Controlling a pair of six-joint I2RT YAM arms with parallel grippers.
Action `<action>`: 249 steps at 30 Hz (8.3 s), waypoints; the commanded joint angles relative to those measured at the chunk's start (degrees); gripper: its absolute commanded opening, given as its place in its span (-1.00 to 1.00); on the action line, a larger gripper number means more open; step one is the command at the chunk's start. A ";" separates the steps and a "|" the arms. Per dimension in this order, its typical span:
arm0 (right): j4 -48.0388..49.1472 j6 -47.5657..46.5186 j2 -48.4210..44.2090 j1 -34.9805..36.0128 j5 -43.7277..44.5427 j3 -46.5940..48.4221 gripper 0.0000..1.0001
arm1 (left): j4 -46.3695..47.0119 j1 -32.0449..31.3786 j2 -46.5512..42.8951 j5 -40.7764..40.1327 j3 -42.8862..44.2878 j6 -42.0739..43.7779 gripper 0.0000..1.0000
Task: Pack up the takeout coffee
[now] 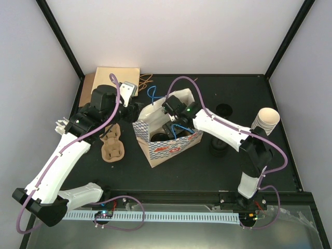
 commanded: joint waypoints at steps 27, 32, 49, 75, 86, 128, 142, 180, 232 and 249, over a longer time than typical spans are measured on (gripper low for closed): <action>-6.82 -3.07 -9.31 1.27 3.50 18.52 1.00 | -5.29 1.31 -4.77 -4.50 -0.31 -3.57 0.27; -8.15 -3.68 -10.36 0.87 5.16 21.04 0.94 | -5.17 1.38 -4.35 -0.37 -1.02 -3.02 0.29; -17.81 0.46 -5.65 -7.27 9.48 20.41 0.39 | -5.40 1.27 -6.08 2.34 -2.62 -2.49 0.31; -15.46 3.62 2.04 -17.35 12.10 30.40 -0.74 | -11.54 4.53 -7.50 -8.29 -3.08 -5.41 0.32; -9.78 1.11 -11.12 -17.45 12.52 25.13 0.41 | -12.55 10.28 -6.65 -14.07 -4.30 -11.08 0.33; 14.88 3.12 -54.53 -17.45 -11.13 -20.52 0.58 | -9.41 37.65 -2.05 -30.21 -13.80 -26.30 -0.11; 15.51 3.18 -54.58 -17.36 -12.91 -20.91 0.58 | -11.19 38.01 -0.11 -31.14 -12.79 -28.66 -0.80; 15.48 4.32 -51.20 -17.41 -14.80 -20.41 0.58 | -12.27 37.92 -30.86 -14.79 6.64 -34.44 -0.97; 15.75 5.72 -58.23 -17.44 -9.24 -21.01 0.57 | 22.47 24.51 -14.76 50.51 2.84 -18.62 -0.97; 14.59 5.12 -60.11 -17.45 -8.62 -21.40 0.57 | 18.10 13.20 -9.70 34.53 4.42 -9.34 -0.97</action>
